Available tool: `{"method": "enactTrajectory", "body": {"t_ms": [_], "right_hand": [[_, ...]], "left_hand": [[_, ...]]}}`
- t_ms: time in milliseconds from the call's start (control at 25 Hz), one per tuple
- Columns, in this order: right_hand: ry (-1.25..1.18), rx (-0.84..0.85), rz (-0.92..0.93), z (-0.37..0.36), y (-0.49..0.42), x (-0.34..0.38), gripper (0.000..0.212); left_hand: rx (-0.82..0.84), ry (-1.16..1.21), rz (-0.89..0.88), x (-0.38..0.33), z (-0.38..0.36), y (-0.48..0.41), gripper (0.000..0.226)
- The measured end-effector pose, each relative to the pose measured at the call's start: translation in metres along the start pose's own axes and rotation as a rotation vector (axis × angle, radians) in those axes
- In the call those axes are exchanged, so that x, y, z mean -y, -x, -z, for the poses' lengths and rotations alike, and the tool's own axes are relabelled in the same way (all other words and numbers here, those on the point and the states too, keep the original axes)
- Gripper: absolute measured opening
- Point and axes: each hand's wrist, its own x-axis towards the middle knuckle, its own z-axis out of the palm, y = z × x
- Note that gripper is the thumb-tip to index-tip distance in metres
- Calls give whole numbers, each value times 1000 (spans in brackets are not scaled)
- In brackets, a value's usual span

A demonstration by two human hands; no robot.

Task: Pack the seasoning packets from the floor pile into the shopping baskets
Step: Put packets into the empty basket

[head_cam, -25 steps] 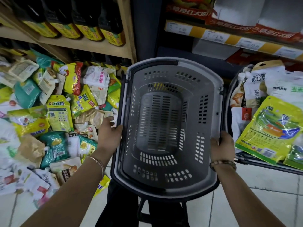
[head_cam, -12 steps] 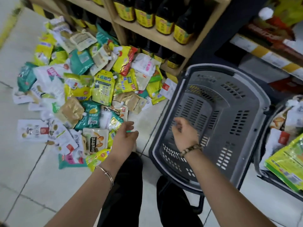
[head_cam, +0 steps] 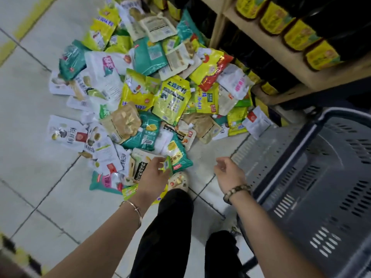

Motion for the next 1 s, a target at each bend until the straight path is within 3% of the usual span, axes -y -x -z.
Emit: {"method": "enactTrajectory", "body": {"t_ms": [360,520,640,880,1000], "right_hand": [[220,203,-124,-116,-110,-28,28],[295,211,-107,-163,-175,-36,30],[334,161,-107,-188,-217,-42,43],[342,248,-246,-228,-261,-53,77],[272,264,-320,-245,-270,-60,91]], "left_hand": [[24,-366,54,117,3,-121,45],[-23,-893,-204,140,-5,-184,56],[13,-1234,-398,147,-11,-225,63],[95,-1563,-591,152,-19,-265,64],[138,-1632,-604,155,-22,-269,67]]}}
